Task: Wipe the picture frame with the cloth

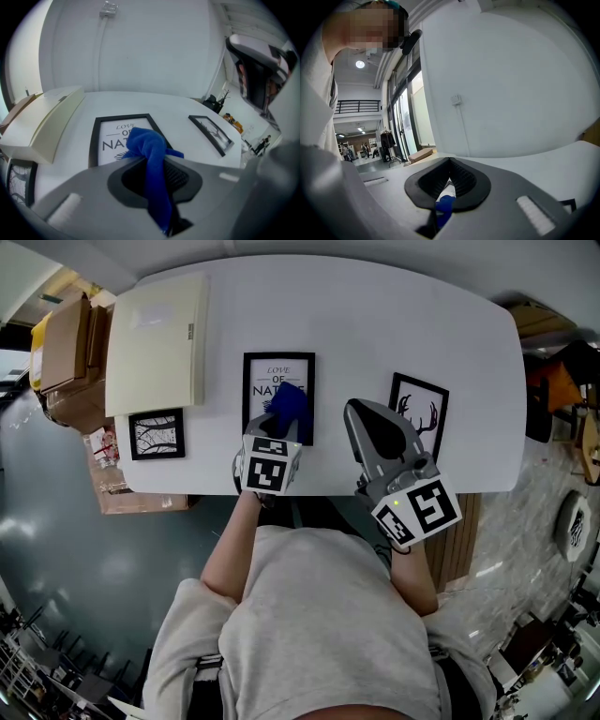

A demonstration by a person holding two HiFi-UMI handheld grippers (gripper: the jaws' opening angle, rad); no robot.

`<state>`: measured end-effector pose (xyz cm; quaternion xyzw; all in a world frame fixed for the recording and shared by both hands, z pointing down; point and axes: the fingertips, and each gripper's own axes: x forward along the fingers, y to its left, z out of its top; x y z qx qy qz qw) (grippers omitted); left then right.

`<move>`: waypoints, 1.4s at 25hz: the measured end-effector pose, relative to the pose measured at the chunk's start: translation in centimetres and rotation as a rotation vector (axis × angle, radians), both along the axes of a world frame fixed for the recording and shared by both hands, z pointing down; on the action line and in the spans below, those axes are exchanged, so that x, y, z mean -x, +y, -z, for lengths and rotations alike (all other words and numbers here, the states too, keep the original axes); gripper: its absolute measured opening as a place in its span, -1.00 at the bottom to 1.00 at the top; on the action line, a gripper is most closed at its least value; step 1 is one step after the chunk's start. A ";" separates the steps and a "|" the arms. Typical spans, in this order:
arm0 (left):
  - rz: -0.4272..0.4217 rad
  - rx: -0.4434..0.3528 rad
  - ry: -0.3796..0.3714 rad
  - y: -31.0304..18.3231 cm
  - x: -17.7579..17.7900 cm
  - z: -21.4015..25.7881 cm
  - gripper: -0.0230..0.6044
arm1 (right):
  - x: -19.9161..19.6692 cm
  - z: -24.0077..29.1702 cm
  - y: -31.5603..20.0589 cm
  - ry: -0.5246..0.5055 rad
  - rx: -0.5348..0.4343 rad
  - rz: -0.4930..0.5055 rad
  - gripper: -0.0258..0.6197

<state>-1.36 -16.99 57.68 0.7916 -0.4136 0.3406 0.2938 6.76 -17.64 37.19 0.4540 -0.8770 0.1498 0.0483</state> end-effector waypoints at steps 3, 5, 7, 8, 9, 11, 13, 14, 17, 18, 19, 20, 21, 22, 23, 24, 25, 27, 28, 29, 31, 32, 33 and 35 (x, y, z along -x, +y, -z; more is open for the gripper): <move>-0.012 -0.002 0.003 0.2 -1.0 0.1 -0.72 | -0.7 0.0 0.3 0.001 0.000 -0.008 -0.92; -0.016 -0.003 0.003 0.3 -1.4 0.1 -0.72 | -1.0 0.0 0.4 0.001 0.000 -0.012 -0.92; -0.020 -0.007 -0.003 0.3 -1.7 0.0 -0.72 | -1.3 0.0 0.5 0.001 -0.001 -0.014 -0.92; -0.023 -0.010 -0.008 0.3 -1.7 0.1 -0.72 | -1.4 0.1 0.6 0.001 -0.002 -0.013 -0.92; -0.024 -0.011 -0.011 0.4 -1.8 0.1 -0.72 | -1.5 0.2 0.6 0.001 -0.003 -0.013 -0.92; -0.023 -0.016 -0.011 0.4 -1.8 0.2 -0.72 | -1.5 0.3 0.8 0.001 -0.005 -0.011 -0.92; -0.022 -0.018 -0.011 0.6 -1.7 0.3 -0.72 | -1.4 0.4 1.0 0.001 -0.006 -0.008 -0.92; -0.020 -0.015 -0.013 0.8 -1.7 0.3 -0.72 | -1.4 0.4 1.1 0.001 -0.007 -0.005 -0.92; -0.015 -0.014 -0.014 1.2 -1.6 0.3 -0.72 | -1.1 0.5 1.4 0.000 -0.008 0.004 -0.92; -0.014 -0.014 -0.013 1.4 -1.5 0.3 -0.72 | -1.0 0.5 1.5 0.000 -0.009 0.008 -0.92; -0.014 -0.013 -0.012 1.6 -1.5 0.3 -0.72 | -0.8 0.5 1.6 0.000 -0.010 0.012 -0.92; -0.013 -0.012 -0.011 1.8 -1.4 0.3 -0.72 | -0.7 0.5 1.7 0.000 -0.010 0.016 -0.92; -0.012 -0.011 -0.010 2.0 -1.4 0.3 -0.72 | -0.5 0.5 1.7 0.000 -0.012 0.020 -0.92; -0.011 -0.010 -0.009 2.2 -1.3 0.3 -0.72 | -0.4 0.6 1.8 0.001 -0.013 0.023 -0.92; -0.010 -0.010 -0.009 2.4 -1.3 0.3 -0.72 | -0.3 0.6 1.9 0.001 -0.014 0.026 -0.92; -0.009 -0.010 -0.008 2.6 -1.3 0.3 -0.72 | -0.2 0.6 2.0 0.001 -0.014 0.029 -0.92; -0.008 -0.011 -0.008 2.8 -1.3 0.3 -0.72 | -0.1 0.6 2.0 0.001 -0.015 0.032 -0.92; -0.005 -0.013 -0.009 2.9 -1.3 0.3 -0.72 | -0.1 0.7 2.2 0.000 -0.018 0.036 -0.92; -0.003 -0.013 -0.011 2.9 -1.2 0.4 -0.72 | 0.0 0.8 2.2 0.000 -0.019 0.038 -0.92; -0.001 -0.013 -0.013 2.9 -1.1 0.4 -0.72 | 0.1 0.8 2.3 0.000 -0.019 0.040 -0.92; 0.005 -0.014 -0.019 2.8 -0.8 0.4 -0.72 | 0.2 0.9 2.4 0.001 -0.020 0.043 -0.92; 0.010 -0.014 -0.021 2.8 -0.6 0.4 -0.72 | 0.2 0.9 2.5 0.001 -0.021 0.044 -0.92; 0.014 -0.013 -0.022 2.8 -0.3 0.3 -0.72 | 0.3 0.9 2.5 0.000 -0.021 0.045 -0.92; 0.022 -0.013 -0.026 2.8 0.2 0.3 -0.72 | 0.6 1.0 2.5 -0.001 -0.023 0.049 -0.92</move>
